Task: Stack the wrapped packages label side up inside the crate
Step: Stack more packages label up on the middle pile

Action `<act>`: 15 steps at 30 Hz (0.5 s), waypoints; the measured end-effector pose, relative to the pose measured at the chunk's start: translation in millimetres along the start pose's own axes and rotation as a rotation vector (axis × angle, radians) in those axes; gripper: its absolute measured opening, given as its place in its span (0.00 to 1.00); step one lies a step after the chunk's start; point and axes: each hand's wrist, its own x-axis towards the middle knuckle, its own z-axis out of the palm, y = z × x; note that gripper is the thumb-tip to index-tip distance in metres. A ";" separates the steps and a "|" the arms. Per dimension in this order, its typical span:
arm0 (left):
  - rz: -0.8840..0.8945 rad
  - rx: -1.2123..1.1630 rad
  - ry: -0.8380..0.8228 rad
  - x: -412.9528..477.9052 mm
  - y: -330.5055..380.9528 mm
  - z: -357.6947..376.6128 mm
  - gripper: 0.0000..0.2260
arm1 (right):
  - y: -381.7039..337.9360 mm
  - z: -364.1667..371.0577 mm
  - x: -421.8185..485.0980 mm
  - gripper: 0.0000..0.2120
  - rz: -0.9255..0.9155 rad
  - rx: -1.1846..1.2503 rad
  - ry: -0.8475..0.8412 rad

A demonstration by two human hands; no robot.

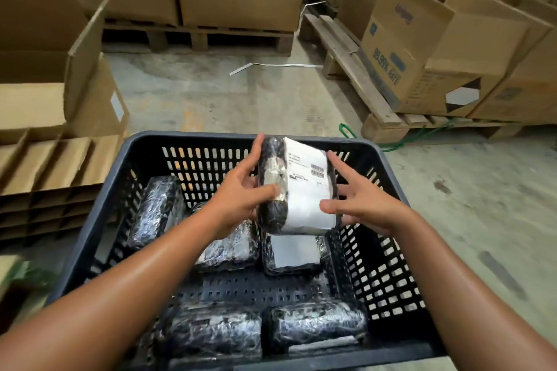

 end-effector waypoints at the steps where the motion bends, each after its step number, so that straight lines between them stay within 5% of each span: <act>1: -0.043 -0.008 0.011 1.8 0.8 -1.0 0.46 | 1.9 0.4 2.7 0.62 -0.013 -0.040 -0.001; 8: -0.203 0.350 -0.017 10.2 -17.6 4.5 0.44 | 2.4 11.1 13.4 0.72 -0.001 -0.266 0.024; 15: -0.266 0.611 -0.154 11.0 -42.1 9.4 0.49 | 11.3 18.7 25.9 0.73 0.043 -0.419 0.050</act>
